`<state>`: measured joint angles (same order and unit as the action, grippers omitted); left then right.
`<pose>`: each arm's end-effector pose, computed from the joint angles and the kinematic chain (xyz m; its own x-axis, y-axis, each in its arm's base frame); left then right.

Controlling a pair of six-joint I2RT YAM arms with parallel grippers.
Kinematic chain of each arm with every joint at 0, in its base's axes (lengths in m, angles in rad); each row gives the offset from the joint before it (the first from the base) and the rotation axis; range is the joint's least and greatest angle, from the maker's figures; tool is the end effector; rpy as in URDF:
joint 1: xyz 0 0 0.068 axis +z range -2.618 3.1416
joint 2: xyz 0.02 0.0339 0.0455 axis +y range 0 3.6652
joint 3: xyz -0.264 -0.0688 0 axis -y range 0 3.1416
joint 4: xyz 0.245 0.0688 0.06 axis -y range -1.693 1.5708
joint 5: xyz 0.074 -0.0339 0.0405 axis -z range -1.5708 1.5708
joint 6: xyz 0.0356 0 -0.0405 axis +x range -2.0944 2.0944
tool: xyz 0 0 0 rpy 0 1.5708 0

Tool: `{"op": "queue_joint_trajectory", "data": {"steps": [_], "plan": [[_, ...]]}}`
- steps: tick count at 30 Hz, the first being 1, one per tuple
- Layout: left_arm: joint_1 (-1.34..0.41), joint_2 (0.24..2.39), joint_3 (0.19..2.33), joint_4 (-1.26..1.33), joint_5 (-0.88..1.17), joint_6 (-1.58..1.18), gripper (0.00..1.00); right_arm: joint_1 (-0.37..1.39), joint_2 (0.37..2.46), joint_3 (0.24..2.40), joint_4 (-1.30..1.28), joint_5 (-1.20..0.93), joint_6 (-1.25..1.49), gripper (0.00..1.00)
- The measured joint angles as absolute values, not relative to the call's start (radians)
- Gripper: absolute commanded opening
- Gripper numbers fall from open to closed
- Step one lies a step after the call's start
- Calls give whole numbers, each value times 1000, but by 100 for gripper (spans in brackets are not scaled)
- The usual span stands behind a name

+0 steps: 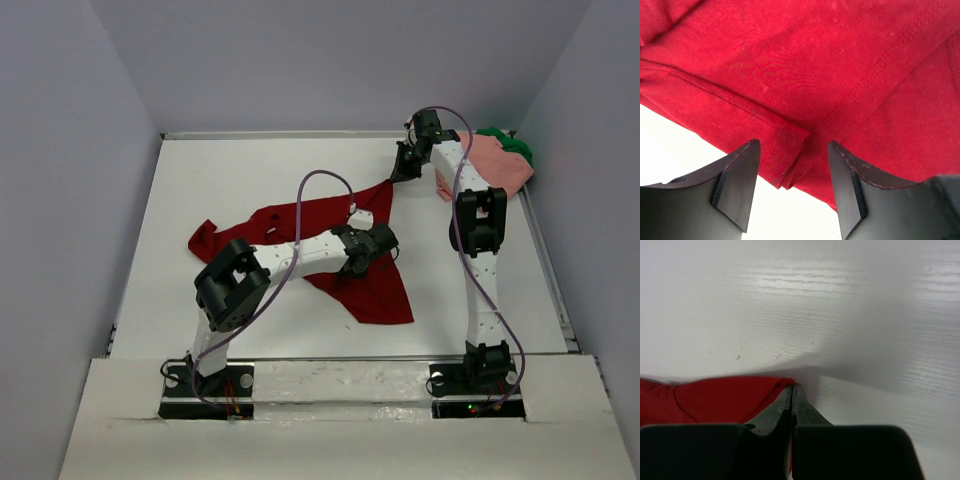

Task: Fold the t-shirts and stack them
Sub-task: Flatten the tshirt out

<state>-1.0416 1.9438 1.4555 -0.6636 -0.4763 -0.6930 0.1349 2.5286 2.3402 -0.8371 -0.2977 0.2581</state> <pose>0.2179 -0.3402 0.2009 -0.7847 0.2172 -0.5805 0.2231 0.9728 0.0624 0.5375 0.0835 0.1861 -0.8904 0.1254 -0.4375 -0.0538 0.9255 0.3749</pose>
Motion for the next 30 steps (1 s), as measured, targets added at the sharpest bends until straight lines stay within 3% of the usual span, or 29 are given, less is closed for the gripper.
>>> {"op": "queue_joint_trajectory", "data": {"steps": [10, 16, 20, 23, 30], "plan": [[-1042, 1980, 1462, -671, -482, -693, 62, 135, 2529, 2340, -837, -300, 258, 0], [-1042, 1997, 1462, -671, -479, -694, 41, 135, 2528, 2340, -837, -300, 258, 0], [-1041, 2001, 1462, -671, -479, -698, 14, 135, 2528, 2340, -837, -303, 258, 0], [-1041, 2002, 1462, -671, -479, -701, 1, 135, 2528, 2340, -837, -305, 257, 0], [-1041, 2002, 1462, -673, -480, -710, 0, 135, 2528, 2340, -837, -308, 257, 0]]}}
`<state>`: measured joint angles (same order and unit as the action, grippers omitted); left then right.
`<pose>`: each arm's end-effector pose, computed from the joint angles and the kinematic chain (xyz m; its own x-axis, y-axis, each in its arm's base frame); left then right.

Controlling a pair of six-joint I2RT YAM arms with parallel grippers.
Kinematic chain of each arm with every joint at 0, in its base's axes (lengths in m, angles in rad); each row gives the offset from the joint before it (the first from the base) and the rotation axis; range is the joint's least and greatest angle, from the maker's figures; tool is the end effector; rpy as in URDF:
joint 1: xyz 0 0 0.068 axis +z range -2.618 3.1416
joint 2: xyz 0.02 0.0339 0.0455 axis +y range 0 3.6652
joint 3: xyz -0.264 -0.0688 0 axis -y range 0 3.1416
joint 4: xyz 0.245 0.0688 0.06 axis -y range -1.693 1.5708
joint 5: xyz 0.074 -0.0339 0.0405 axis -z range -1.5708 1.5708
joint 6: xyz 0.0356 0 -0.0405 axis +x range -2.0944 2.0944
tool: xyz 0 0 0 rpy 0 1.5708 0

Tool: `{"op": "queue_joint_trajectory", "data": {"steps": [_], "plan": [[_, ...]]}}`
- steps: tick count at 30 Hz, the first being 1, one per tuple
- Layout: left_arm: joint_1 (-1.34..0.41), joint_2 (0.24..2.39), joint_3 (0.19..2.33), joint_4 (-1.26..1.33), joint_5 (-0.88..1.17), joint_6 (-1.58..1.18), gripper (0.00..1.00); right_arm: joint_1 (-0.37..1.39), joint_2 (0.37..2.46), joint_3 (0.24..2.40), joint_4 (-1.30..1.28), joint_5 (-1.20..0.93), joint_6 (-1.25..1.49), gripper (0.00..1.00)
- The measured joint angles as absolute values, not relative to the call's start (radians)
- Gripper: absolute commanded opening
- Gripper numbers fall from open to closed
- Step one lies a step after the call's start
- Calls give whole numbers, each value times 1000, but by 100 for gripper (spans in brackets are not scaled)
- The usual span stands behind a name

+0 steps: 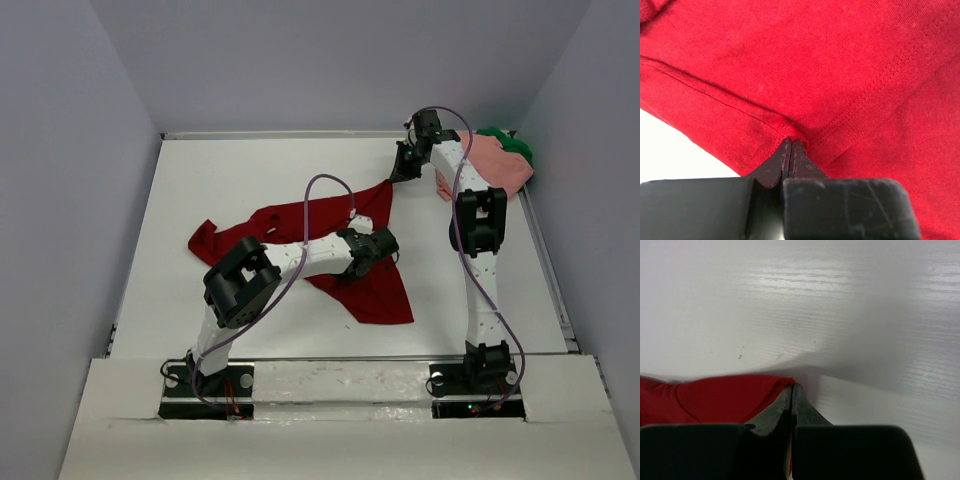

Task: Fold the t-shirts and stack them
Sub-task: Flatten the tshirt out

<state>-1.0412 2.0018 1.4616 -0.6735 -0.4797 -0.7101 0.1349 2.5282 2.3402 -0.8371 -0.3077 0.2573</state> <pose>0.2204 -0.3440 0.1799 -0.8049 0.2302 -0.5469 0.2102 0.9725 0.1000 0.5374 0.0838 0.1864 -0.8914 0.1238 -0.4360 -0.0591 0.9221 0.3824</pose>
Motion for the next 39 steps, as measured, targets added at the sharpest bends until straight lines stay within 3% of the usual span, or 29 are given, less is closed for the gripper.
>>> {"op": "queue_joint_trajectory", "data": {"steps": [10, 18, 25, 39], "plan": [[-1086, 1943, 1463, -772, -607, -792, 0, 136, 2497, 2344, -864, -204, 232, 0], [-1254, 1697, 1613, -1008, -748, -932, 0, 138, 2307, 2422, -916, -99, 179, 0], [-1328, 1451, 1543, -1077, -816, -1057, 0, 138, 2099, 2463, -915, -6, 144, 0], [-1355, 1089, 1629, -1127, -1027, -1046, 0, 92, 1951, 2465, -948, 278, 55, 0]]}}
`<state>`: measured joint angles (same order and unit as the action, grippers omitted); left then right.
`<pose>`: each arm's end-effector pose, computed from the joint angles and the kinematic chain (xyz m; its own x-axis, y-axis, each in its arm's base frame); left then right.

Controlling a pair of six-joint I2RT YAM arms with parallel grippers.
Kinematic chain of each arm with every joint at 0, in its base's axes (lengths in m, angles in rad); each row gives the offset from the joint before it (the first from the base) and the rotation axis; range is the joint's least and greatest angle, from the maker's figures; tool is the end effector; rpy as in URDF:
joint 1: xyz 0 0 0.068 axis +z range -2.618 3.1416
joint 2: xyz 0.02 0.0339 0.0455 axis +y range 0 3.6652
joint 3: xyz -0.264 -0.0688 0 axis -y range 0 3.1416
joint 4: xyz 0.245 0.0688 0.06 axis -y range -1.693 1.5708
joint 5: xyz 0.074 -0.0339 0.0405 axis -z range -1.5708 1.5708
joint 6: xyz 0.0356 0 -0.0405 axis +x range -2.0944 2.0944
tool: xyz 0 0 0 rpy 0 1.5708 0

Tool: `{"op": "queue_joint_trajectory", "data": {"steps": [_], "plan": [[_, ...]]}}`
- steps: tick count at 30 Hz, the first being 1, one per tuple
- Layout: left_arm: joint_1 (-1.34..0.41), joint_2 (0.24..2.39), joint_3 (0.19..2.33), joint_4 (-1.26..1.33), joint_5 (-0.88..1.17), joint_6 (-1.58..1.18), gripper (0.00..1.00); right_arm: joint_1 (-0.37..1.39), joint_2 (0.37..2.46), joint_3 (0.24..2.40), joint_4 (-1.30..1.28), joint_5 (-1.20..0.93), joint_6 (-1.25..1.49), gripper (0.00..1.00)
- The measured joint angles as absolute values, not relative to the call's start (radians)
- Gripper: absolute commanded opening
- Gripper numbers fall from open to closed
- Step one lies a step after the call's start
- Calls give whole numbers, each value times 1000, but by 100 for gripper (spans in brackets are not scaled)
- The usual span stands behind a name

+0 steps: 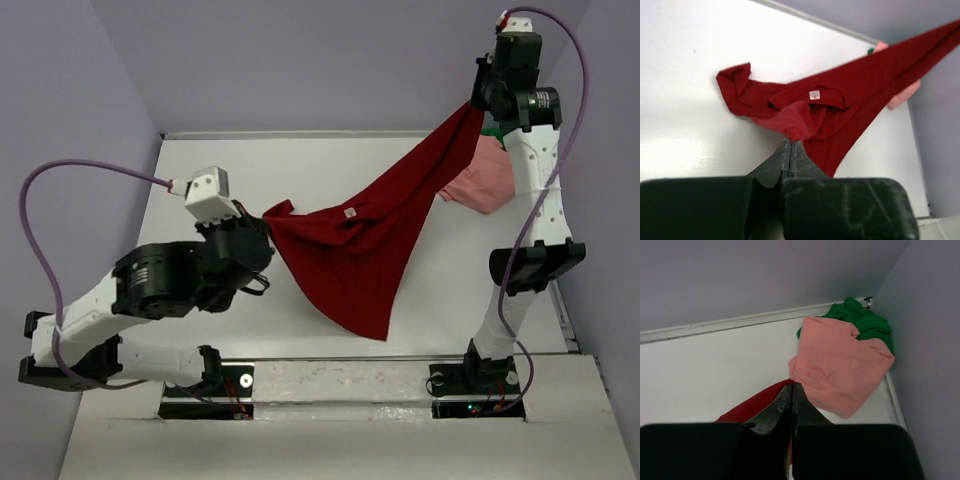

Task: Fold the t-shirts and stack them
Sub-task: Flatten the tshirt out

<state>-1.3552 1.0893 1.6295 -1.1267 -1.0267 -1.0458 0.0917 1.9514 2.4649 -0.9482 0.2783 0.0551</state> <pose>0.0627 -0.1439 0.4738 -0.3650 -0.4272 -0.8272 0.0746 0.8722 -0.4834 0.3994 0.0269 0.4856 -0.4099 0.0155 -0.9120 0.1829 0.9809 -0.0656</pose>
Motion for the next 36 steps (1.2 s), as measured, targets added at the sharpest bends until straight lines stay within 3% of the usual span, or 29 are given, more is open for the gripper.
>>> {"op": "queue_joint_trajectory", "data": {"steps": [8, 16, 26, 31, 33, 34, 35, 36], "plan": [[-1234, 997, 1689, -1131, -1067, -976, 0, 60, 1798, 2456, -917, 411, 14, 0], [-1063, 1071, 1690, -1134, -1058, -902, 0, 59, 1815, 2419, -933, 407, 32, 0], [-616, 1320, 1442, -842, -783, -680, 0, 93, 1814, 2308, -968, 413, 49, 0], [-513, 1436, 1413, -756, -691, -628, 0, 100, 1814, 2308, -968, 416, 49, 0], [-477, 1471, 1407, -711, -659, -616, 21, 100, 1814, 2308, -967, 416, 49, 0], [-458, 1480, 1397, -688, -642, -611, 39, 100, 1814, 2308, -967, 416, 49, 0], [-443, 1488, 1389, -673, -627, -605, 84, 101, 1814, 2308, -967, 416, 49, 0], [-431, 1494, 1382, -661, -616, -599, 98, 101, 1816, 2308, -967, 416, 49, 0]]}}
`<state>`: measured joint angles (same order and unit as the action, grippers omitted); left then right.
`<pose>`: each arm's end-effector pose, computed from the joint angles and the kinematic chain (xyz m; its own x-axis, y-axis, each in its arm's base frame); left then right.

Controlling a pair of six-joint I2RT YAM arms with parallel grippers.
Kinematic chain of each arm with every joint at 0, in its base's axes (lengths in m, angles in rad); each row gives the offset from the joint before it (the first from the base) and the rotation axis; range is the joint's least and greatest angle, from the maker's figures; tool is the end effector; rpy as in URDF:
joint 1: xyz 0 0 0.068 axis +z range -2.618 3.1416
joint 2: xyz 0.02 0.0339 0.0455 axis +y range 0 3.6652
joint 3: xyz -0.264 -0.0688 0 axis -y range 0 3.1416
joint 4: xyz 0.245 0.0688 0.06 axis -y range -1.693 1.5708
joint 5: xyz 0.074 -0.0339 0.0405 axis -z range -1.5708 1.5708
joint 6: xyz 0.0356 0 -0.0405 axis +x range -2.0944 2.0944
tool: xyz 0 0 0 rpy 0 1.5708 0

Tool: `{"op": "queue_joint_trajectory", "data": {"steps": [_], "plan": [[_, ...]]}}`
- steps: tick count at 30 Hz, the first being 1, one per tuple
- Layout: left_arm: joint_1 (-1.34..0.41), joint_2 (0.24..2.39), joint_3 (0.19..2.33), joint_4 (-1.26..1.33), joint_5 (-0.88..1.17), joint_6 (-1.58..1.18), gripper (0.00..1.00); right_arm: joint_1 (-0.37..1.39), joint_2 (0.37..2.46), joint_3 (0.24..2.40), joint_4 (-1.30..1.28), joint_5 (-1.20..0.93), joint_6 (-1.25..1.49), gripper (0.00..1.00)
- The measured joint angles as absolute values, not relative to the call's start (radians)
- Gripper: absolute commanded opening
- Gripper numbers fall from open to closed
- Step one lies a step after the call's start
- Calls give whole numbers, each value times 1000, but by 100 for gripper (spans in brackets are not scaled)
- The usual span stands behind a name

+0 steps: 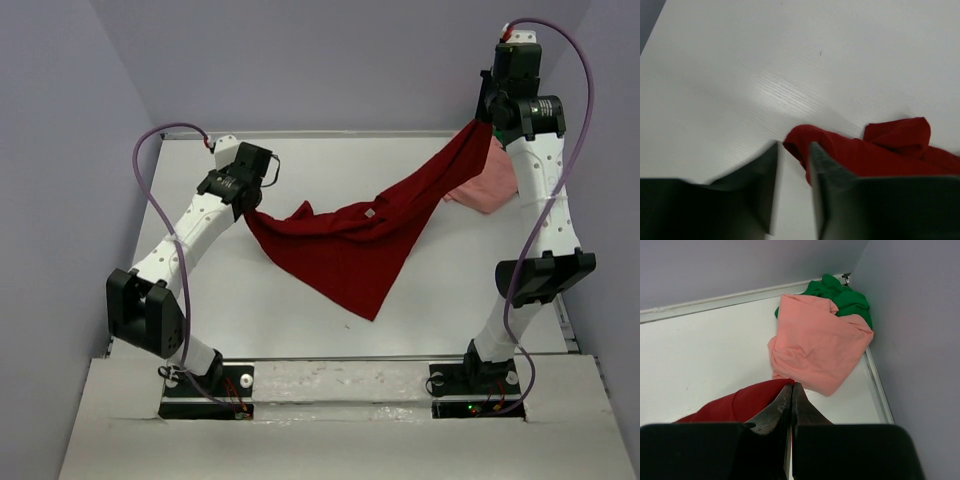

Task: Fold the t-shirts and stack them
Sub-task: Flatten the tshirt out

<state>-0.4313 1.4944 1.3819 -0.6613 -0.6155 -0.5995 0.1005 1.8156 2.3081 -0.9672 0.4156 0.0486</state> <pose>0.3027 -0.1167 0.3368 -0.5051 -0.2747 -0.8182 -0.3861 0.9198 -0.0704 0.3659 0.0224 0.4896 -0.4413 0.0002 -0.8973 0.2873 0.9474 -0.1411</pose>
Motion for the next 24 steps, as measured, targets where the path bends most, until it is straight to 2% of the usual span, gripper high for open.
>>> {"op": "queue_joint_trajectory", "data": {"steps": [5, 9, 10, 11, 14, 20, 24], "plan": [[-400, 1547, 1377, -638, -580, -601, 99, 106, 1829, 2308, -966, 416, 49, 0], [-525, 1576, 1439, -736, -745, -634, 98, 120, 1854, 2309, -966, 416, 49, 0], [-574, 1580, 1464, -764, -775, -648, 93, 122, 1859, 2309, -966, 415, 48, 0], [-625, 1580, 1482, -779, -781, -655, 81, 126, 1866, 2309, -966, 416, 48, 0], [-771, 1545, 1461, -769, -745, -667, 59, 135, 1880, 2312, -967, 416, 48, 0], [-1082, 1507, 1306, -732, -593, -760, 44, 139, 1893, 2326, -968, 413, 49, 0], [-1163, 1582, 1248, -717, -541, -815, 42, 139, 1893, 2335, -968, 406, 49, 0]]}}
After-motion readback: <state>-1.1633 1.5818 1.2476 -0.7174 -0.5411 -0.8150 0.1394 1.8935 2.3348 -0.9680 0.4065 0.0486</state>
